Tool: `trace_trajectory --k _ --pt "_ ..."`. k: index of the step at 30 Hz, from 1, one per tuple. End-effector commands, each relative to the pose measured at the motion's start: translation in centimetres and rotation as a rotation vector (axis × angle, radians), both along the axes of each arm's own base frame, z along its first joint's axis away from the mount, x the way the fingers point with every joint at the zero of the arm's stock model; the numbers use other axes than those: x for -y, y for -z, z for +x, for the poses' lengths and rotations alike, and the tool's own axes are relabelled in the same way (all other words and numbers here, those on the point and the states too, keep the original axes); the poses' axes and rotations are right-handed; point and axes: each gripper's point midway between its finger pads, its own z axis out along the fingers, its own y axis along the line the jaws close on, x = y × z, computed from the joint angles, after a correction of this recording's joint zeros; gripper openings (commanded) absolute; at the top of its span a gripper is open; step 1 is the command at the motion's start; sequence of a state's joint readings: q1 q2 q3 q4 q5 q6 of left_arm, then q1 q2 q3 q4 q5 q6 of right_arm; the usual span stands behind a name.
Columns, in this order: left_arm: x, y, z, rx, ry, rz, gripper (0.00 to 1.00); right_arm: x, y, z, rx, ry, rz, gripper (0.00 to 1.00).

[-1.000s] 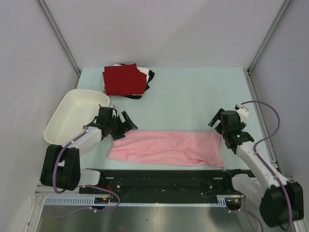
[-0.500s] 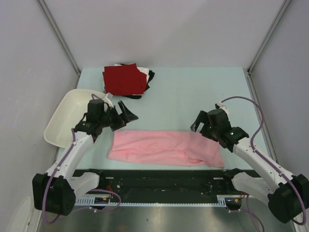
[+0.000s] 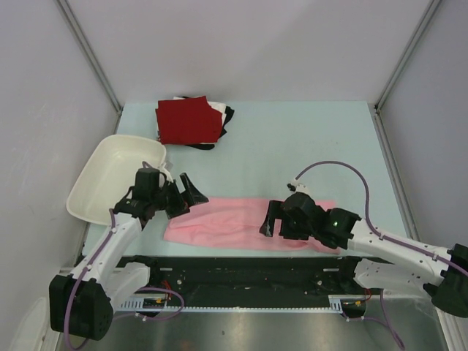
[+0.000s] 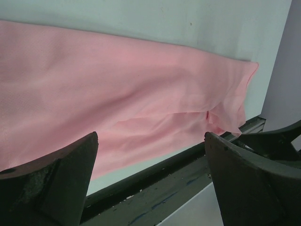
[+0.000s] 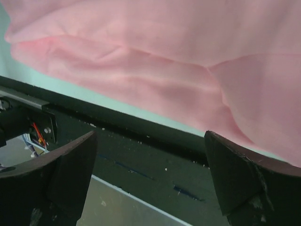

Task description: Fold and stack the t-shirts

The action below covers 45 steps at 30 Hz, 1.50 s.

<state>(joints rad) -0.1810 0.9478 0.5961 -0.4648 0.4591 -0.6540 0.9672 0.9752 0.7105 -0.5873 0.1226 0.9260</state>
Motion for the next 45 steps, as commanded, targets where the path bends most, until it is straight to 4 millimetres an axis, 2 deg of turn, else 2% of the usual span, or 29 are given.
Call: trace_trajectory --k 1,8,11,15,21,31,34,39,42,45 --pt "0.6 -0.6 -0.4 0.040 0.049 -0.026 1.00 0.9 0.2 -1.7 -0.012 0.040 -0.032 1.00" --pt "0.8 0.0 -0.5 0.026 0.061 -0.030 1.00 2.2 2.1 -3.1 -0.026 0.093 -0.093 1.00" --pt "0.8 0.5 -0.6 0.018 0.061 -0.030 1.00 3.3 4.2 -3.3 -0.043 0.127 -0.142 1.00" --pt "0.9 0.9 -0.5 0.009 0.063 -0.033 1.00 3.4 5.6 -3.2 -0.051 0.145 -0.162 1.00" --pt "0.8 1.2 -0.4 0.005 0.065 -0.028 1.00 3.9 6.4 -1.7 -0.008 0.206 -0.203 1.00" --pt "0.6 1.8 -0.2 -0.010 0.066 -0.004 1.00 2.3 7.3 1.3 0.055 0.270 -0.197 0.99" --pt "0.6 2.0 -0.2 -0.017 0.066 -0.001 1.00 1.2 7.3 1.8 0.060 0.264 -0.176 0.99" --pt "0.5 2.2 -0.2 -0.019 0.068 0.005 1.00 -0.2 4.9 2.7 0.099 0.248 -0.140 0.98" --pt "0.5 2.3 -0.3 -0.022 0.069 0.002 1.00 -0.6 3.1 2.9 0.131 0.238 -0.122 0.98" --pt "0.6 2.2 -0.2 -0.016 0.067 -0.003 1.00 -0.9 2.2 2.9 0.142 0.233 -0.100 0.97"
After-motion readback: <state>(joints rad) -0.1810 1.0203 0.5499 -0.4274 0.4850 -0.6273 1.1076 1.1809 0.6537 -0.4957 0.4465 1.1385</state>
